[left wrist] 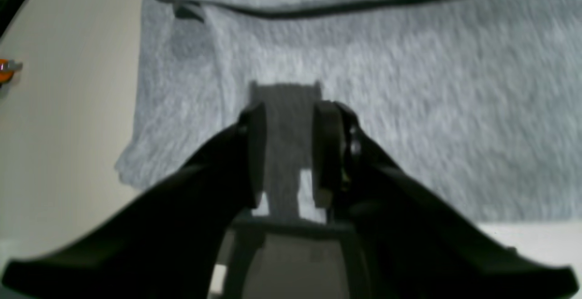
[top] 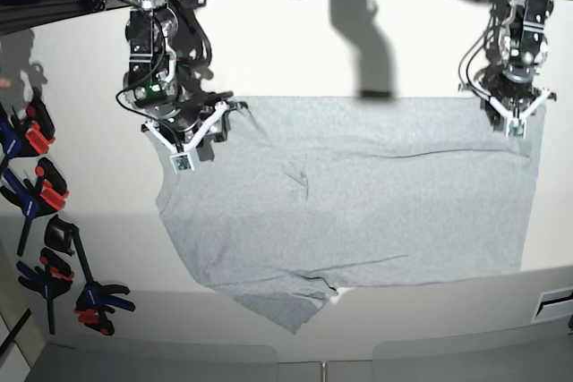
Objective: Fold the T-shirt properly
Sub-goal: 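Grasp the collar edge with both grippers and drag it away from the hem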
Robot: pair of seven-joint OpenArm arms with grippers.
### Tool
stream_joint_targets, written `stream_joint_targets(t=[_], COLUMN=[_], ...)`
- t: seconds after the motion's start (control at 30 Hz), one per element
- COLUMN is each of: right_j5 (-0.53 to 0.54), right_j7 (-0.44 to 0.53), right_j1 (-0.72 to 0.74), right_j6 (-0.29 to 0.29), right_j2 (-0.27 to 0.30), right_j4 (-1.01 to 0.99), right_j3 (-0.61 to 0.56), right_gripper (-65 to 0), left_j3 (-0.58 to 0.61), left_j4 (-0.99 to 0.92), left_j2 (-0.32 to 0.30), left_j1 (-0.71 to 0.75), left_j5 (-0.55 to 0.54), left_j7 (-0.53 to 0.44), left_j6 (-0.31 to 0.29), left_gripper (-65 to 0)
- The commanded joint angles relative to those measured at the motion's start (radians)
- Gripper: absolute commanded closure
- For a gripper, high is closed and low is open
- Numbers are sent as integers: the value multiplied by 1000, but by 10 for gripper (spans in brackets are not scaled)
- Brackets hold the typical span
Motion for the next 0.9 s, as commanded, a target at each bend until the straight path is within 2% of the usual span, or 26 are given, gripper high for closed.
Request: stream_joint_targets(t=[0.0,0.47,0.6,0.87], right_j5=[-18,-18,-6,-8], right_j7=[-79,-79,-85,-93], right_j1=[-38,-239,-262,-327], right_j6=[-2,3,18,18], right_j2=[6,6,16,37], right_j4=[5,195,202,204], right_j3=[5,209,219,219], right_gripper=[-254,-254,-254,-254], left_j3=[3,4,4,3], left_j4=[11,61,70,208], left_j2=[-8,0,0,0], left_j1=[37,216,232,344], left_j5=[-5,-2,-2,-2], left_j7=[75,79,154,152], left_j6=[-8,-9,-12,-11], left_gripper=[-162,-162,-162,-162])
